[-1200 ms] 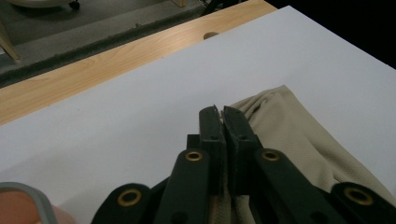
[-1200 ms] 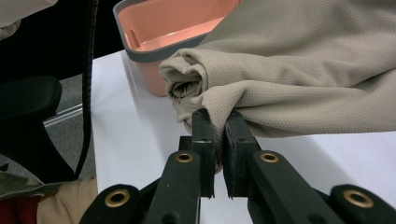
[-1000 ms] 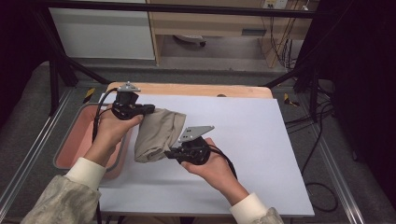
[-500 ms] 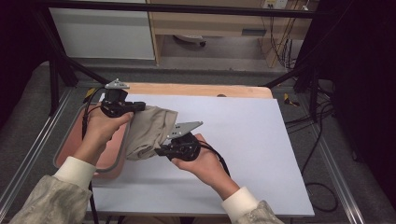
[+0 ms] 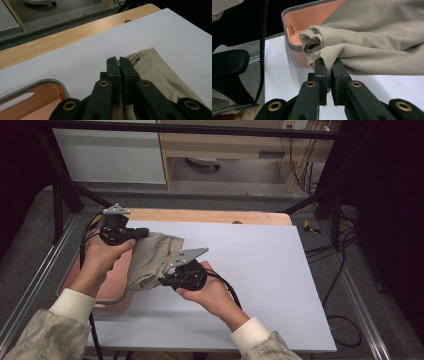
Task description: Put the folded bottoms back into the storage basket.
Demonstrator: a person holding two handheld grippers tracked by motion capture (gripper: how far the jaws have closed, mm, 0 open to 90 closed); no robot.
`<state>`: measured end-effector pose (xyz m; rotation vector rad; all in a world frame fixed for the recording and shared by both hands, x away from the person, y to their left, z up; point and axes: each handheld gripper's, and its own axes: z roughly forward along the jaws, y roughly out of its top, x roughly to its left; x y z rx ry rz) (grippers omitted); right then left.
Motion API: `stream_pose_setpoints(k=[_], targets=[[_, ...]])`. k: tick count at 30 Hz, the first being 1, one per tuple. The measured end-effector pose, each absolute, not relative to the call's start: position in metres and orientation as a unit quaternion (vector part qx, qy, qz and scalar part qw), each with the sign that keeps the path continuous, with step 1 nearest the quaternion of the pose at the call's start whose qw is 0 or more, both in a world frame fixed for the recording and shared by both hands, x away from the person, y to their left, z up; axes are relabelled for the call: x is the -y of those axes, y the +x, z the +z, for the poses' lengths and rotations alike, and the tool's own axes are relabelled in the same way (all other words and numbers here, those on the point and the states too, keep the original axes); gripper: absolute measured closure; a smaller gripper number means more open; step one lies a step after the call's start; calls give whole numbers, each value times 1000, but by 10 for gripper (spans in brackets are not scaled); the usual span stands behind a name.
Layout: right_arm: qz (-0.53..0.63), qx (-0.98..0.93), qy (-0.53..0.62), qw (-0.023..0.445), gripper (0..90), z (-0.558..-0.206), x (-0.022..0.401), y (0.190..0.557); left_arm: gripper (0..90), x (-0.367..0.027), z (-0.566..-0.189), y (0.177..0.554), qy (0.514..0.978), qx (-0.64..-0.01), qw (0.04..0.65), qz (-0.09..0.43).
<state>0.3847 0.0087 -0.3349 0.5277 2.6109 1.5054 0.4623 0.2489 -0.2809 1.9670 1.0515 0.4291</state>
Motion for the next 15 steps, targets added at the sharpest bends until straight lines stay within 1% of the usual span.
stream_pose_setpoints(k=[15], targets=[[494, -853, 167, 37, 848, -334, -19, 387, 877, -258, -279, 461, 781, -425, 423, 174]])
